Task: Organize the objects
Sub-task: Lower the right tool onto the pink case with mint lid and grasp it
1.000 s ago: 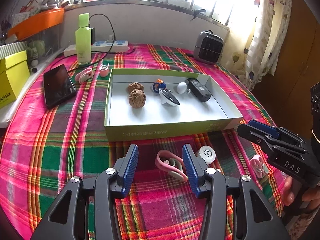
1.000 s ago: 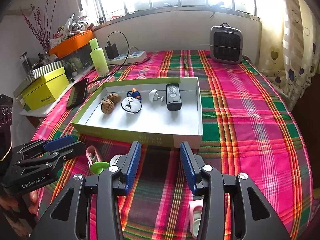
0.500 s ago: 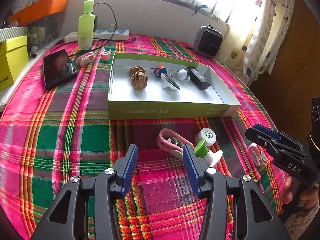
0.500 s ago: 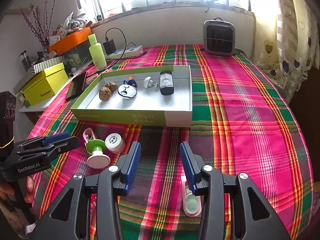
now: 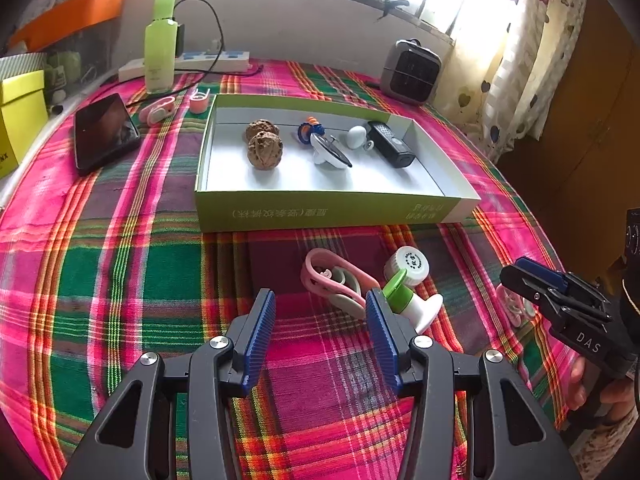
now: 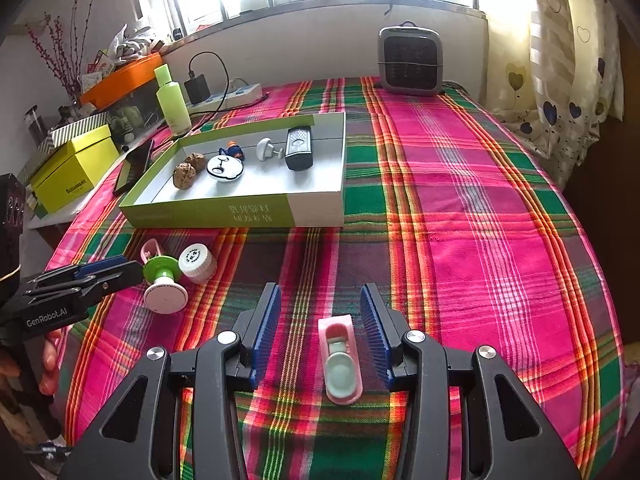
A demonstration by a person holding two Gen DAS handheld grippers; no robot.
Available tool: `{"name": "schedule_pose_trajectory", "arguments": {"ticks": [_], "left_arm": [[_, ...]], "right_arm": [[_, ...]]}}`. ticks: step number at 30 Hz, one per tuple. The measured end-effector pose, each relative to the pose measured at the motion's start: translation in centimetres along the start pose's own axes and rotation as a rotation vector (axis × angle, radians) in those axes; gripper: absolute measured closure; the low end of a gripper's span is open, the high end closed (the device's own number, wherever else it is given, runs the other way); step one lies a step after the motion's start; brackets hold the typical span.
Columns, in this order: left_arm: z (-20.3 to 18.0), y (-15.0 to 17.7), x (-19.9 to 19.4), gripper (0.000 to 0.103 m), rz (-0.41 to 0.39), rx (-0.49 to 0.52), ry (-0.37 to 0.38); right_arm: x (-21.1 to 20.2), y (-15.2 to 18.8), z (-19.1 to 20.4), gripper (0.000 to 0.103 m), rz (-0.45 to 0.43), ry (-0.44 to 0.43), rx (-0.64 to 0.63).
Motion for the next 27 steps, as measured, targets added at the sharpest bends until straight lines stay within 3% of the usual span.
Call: {"name": "schedule_pose_trajectory", "arguments": {"ticks": [15,20,27], "left_arm": [[-0.5,-0.3,-0.7,0.057,-0.018,0.007,0.006],[-1.4,-0.4,-0.9,0.057,-0.023,0.022,0.021],[-2.8,-0.4,-1.0,0.057,-0.023,0.04,0.049]], "right_arm": [[0.4,2.2,-0.7,0.06,0.048,0.015,0.002],[0.1,2.6,-0.6,0.06,0.039,0.058,-0.063],[-0.1,2.8,-0.8,0.061,0.029,0.06,-0.06]]}}
Point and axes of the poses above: each gripper's, at about its wrist camera, not at the fingertips, and x roughly the way its jaws point, z to its left, y to its underside, the point moved 10 cm from there along x, roughly the way its jaws point, and after that the axes turned 8 degrees about -z, right-handed, at the moved point
